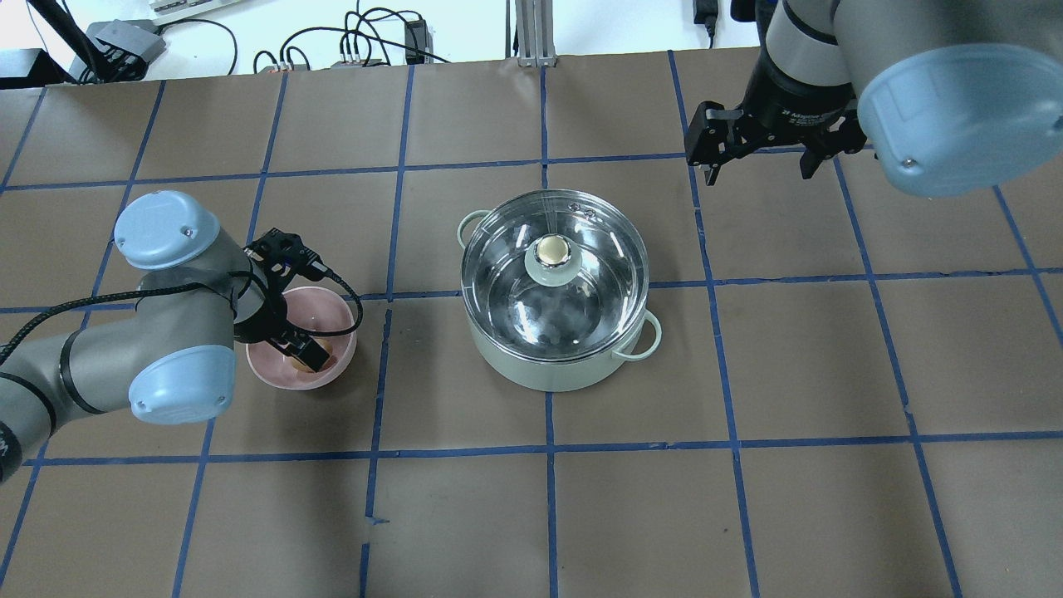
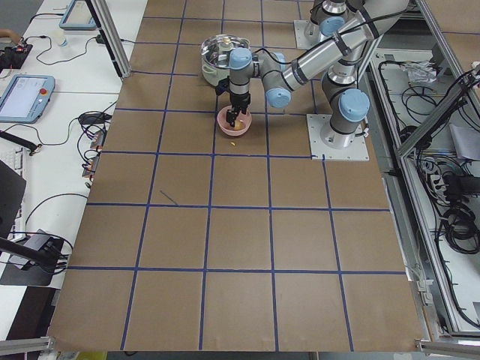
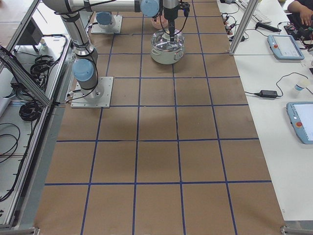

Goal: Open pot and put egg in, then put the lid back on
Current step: 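Close the left gripper on the egg inside the pink bowl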

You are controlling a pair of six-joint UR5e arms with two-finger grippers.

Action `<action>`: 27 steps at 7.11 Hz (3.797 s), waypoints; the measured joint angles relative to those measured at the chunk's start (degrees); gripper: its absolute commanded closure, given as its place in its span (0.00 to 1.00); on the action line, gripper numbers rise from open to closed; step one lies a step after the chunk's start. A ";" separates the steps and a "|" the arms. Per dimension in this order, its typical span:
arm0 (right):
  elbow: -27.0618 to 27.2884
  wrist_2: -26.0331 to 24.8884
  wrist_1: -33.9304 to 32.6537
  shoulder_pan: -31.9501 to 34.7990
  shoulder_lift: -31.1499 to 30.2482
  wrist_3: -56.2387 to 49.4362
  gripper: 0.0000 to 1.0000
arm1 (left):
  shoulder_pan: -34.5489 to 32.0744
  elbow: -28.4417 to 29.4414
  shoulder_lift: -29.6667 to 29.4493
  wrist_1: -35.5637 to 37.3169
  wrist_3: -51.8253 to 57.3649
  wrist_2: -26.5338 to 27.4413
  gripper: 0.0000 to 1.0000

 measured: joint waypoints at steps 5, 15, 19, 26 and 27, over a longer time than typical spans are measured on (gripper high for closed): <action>0.00 0.00 0.00 0.00 -0.02 0.00 0.00 | 0.02 -0.59 -0.20 0.36 13.22 -0.75 0.02; 0.35 0.08 -0.02 0.01 -0.06 0.00 0.00 | 0.11 0.21 -5.05 4.41 27.27 -2.75 0.14; 0.75 0.10 -0.08 0.29 -0.08 0.14 0.00 | 0.10 -0.06 -5.66 4.74 26.57 -2.44 0.14; 0.57 2.39 -0.23 0.74 -0.01 0.23 0.00 | 0.13 -0.38 -6.45 4.71 24.55 -1.42 0.56; 0.49 2.97 -0.25 0.96 0.00 0.25 0.00 | 0.13 -0.36 -6.48 4.71 24.33 -1.41 0.83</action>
